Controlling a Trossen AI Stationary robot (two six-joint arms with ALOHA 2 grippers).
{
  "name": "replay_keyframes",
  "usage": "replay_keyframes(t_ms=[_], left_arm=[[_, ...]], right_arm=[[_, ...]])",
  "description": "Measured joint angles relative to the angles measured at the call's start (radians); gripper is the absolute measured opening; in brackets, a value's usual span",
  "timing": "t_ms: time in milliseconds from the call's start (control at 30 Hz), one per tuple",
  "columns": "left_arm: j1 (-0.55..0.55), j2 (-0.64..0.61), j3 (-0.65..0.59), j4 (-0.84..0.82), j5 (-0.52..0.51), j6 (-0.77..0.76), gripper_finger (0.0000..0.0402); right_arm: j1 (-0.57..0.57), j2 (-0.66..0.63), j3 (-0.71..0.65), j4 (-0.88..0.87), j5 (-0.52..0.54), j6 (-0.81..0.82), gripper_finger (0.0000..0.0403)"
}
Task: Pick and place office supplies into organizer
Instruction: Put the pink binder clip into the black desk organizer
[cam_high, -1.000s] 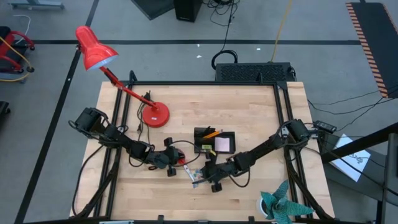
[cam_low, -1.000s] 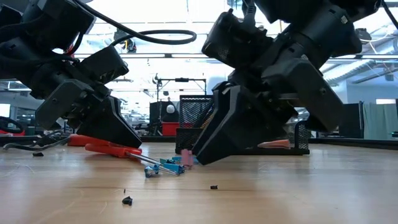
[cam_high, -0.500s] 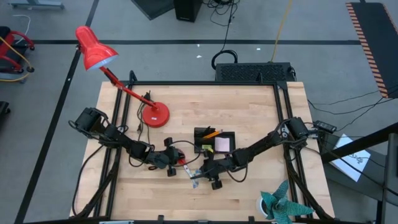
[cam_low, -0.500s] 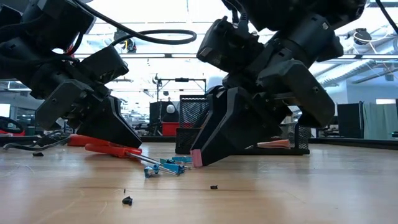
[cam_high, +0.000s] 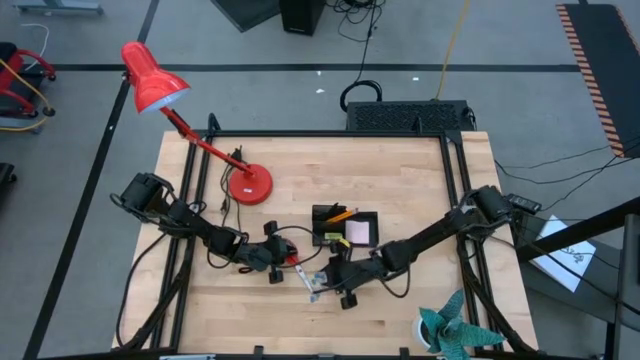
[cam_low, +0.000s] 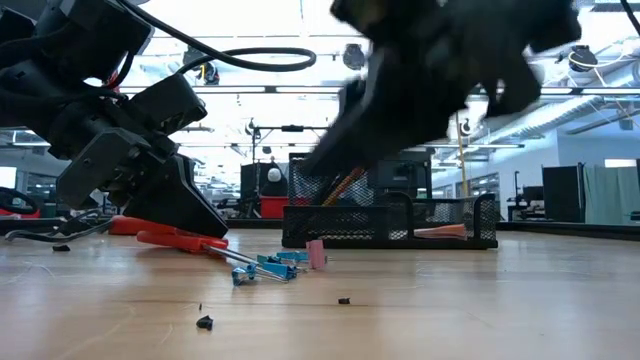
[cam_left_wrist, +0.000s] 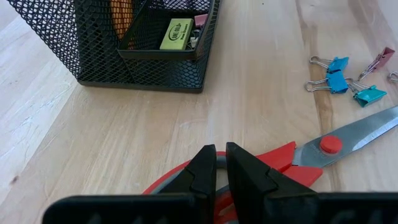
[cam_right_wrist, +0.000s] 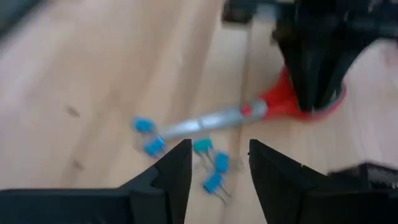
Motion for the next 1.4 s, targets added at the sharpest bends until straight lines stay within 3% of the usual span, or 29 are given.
replay_keyframes(t_ms=[167,333,433,767,1400], left_arm=[[0.0,0.0,0.0,0.001,0.0,0.0,0.0047],[0.0,0.0,0.0,0.001,0.0,-0.013,0.0047],[0.0,0.0,0.0,0.001,0.001,-0.013,0.0047],[0.0,0.0,0.0,0.002,0.0,-0.013,0.0047],[-0.001,0.0,0.0,0.002,0.001,-0.014,0.0047]], right_arm=[[0.043,-0.013,0.001,0.06,0.025,0.061,0.0153],[0.079,0.007,0.0,0.046,0.224,0.256,0.0153],[0.104,0.018,0.0,0.038,0.277,0.371,0.0153],[0.157,0.091,0.0,0.034,0.281,0.579,0.0153],[0.147,0.092,0.0,0.001,0.277,0.663,0.0153]])
